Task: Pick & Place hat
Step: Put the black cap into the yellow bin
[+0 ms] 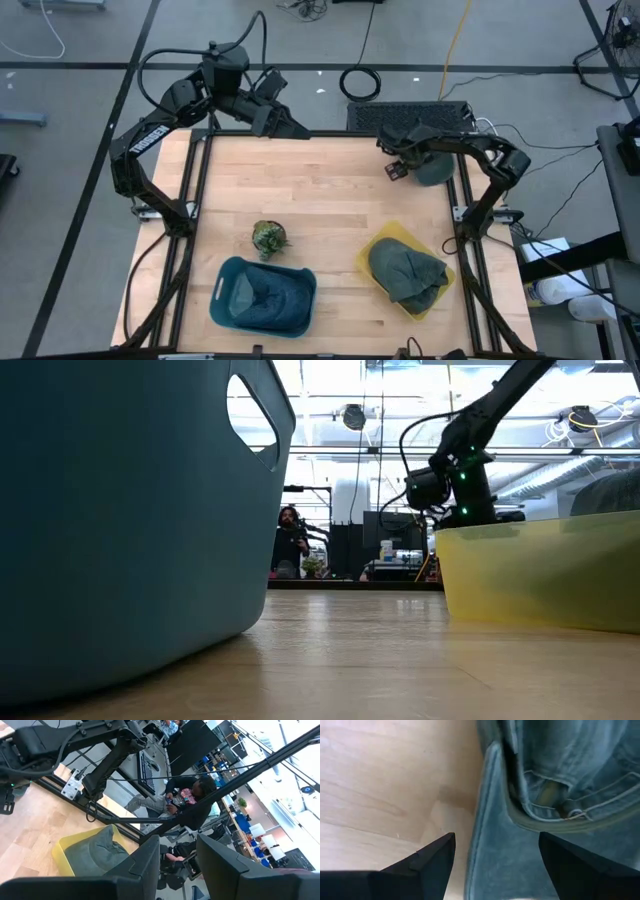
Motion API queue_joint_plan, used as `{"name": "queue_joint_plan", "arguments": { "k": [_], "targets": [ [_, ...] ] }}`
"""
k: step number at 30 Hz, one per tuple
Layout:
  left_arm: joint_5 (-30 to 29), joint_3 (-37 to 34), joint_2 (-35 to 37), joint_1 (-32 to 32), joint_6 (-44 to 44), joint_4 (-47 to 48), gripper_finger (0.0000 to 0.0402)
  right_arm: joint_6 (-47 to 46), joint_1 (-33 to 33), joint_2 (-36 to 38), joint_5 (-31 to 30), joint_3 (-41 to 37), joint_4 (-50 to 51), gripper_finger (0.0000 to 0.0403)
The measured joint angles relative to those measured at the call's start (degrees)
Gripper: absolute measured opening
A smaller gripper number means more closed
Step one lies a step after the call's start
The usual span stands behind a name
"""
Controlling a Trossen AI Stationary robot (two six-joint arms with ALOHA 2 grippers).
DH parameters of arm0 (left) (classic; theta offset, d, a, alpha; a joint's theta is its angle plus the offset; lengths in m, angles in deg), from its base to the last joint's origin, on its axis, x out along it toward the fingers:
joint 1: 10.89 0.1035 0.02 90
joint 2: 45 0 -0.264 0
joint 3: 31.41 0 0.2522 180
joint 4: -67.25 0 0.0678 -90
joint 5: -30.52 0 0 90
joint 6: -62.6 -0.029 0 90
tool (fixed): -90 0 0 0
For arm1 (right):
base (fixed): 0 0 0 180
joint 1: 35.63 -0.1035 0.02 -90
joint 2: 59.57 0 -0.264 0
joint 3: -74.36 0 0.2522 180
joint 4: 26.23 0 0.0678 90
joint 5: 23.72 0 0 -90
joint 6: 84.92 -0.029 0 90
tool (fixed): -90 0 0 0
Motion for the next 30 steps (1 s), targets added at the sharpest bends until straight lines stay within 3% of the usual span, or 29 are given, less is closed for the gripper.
{"name": "queue_joint_plan", "arguments": {
  "k": [9, 21, 30],
  "targets": [
    [0.05, 0.00, 0.00, 0.00, 0.06, 0.09, 0.0136, 0.63, -0.38, 0.00, -3.14, -5.98, -4.64, 0.0253],
    [0.02, 0.00, 0.00, 0.02, 0.01, 0.13, 0.0136, 0.70, -0.38, 0.02, -3.09, -6.98, -5.59, 0.0111],
    [0.02, 0.00, 0.00, 0.01, -0.03, 0.13, 0.0136, 1.66, -0.48, 0.07, -3.74, -6.94, -5.63, 0.0030]
  ]
}}
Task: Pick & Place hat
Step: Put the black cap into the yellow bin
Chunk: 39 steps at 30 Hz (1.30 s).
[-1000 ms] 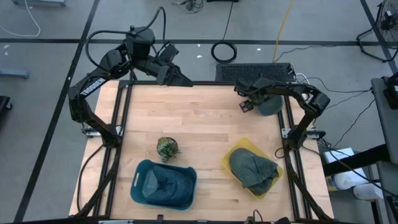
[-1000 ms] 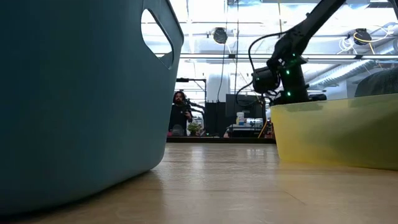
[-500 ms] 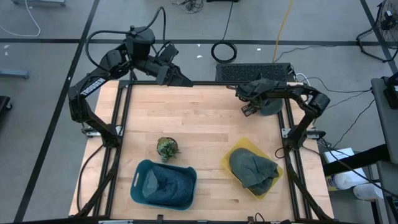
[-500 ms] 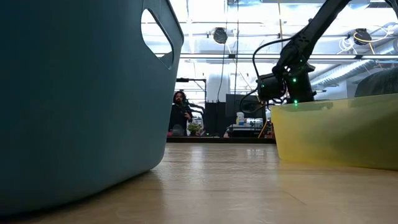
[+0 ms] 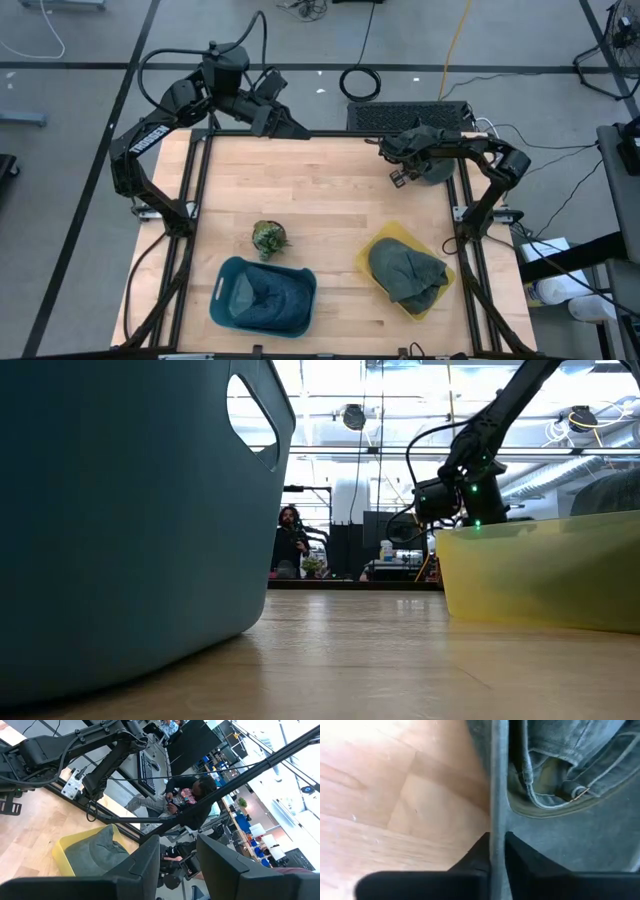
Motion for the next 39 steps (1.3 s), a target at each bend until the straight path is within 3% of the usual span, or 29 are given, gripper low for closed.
{"name": "queue_joint_plan", "arguments": {
  "k": [3, 8, 22, 30, 39],
  "targets": [
    [0.00, 0.00, 0.00, 0.00, 0.00, 0.00, 0.0136, 1.07, -0.58, 0.98, -0.38, 0.00, 0.24, 0.0007],
    [-0.02, 0.00, 0.00, -0.01, -0.51, 0.00, 0.0136, 3.83, -2.06, 4.99, -3.49, -0.10, 0.97, 0.0002],
    [-0.04, 0.00, 0.00, -0.01, -3.00, -0.02, 0.0136, 10.32, -2.49, 24.81, -4.64, -0.09, 1.03, 0.0001],
    [-0.04, 0.00, 0.00, 0.00, -2.96, -0.05, 0.0136, 6.91, -2.49, 31.30, 1.13, 3.39, -3.03, 0.0000],
    [-0.04, 0.00, 0.00, 0.00, -2.47, -0.07, 0.0136, 3.97, -2.87, 33.61, 5.20, 10.79, -11.35, 0.0000]
  ]
}}
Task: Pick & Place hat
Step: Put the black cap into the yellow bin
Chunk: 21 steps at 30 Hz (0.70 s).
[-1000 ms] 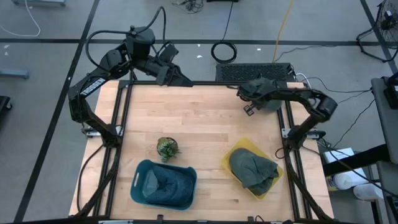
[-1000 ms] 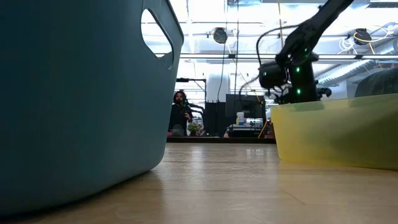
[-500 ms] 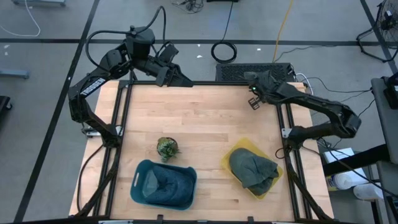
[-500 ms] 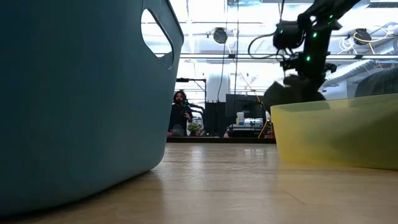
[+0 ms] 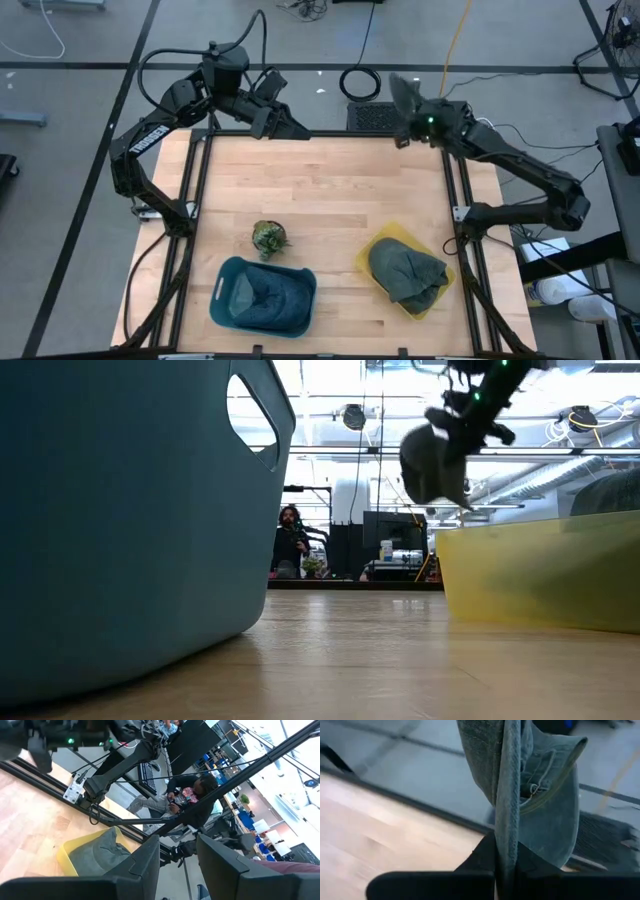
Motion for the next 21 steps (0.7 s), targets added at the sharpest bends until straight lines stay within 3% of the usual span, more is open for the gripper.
{"name": "queue_joint_plan", "arguments": {
  "k": [11, 21],
  "targets": [
    [-1.96, 0.00, 0.00, -0.02, 2.79, -0.26, 0.0136, -0.65, -8.25, 0.00, 0.47, 6.98, -14.74, 0.0000],
    [-7.48, 0.00, 0.00, -0.01, 4.70, -0.73, 0.0137, 5.90, -17.32, -0.05, 0.34, 7.09, -42.94, 0.0000]
  ]
}}
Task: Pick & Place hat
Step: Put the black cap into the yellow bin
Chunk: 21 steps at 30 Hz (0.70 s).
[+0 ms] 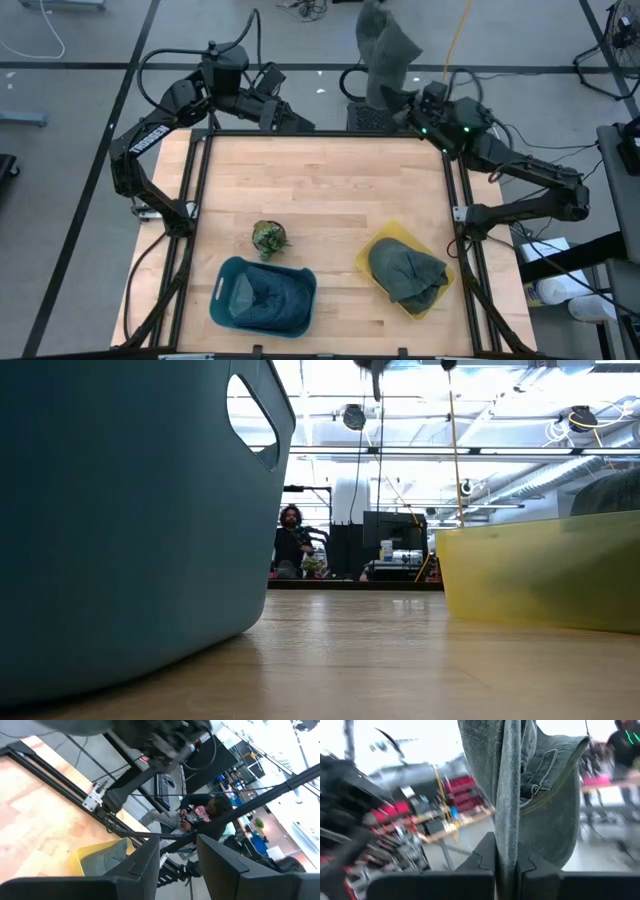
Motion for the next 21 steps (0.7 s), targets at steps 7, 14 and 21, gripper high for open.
{"name": "queue_joint_plan", "arguments": {
  "k": [7, 14, 21],
  "targets": [
    [-0.91, 0.00, 0.00, 0.01, 0.49, -3.43, 0.0174, 4.57, -4.41, -0.57, 0.18, 0.00, -14.85, 0.0000],
    [-1.80, 0.00, 0.00, 0.01, 0.54, -8.56, 0.0228, 5.67, -6.86, -2.94, 7.74, 0.02, -28.55, 0.0000],
    [-1.81, 0.00, 0.00, 0.01, 0.37, -14.01, 0.0266, 5.15, -7.85, -7.70, 14.41, 0.02, -42.95, 0.0000]
  ]
}}
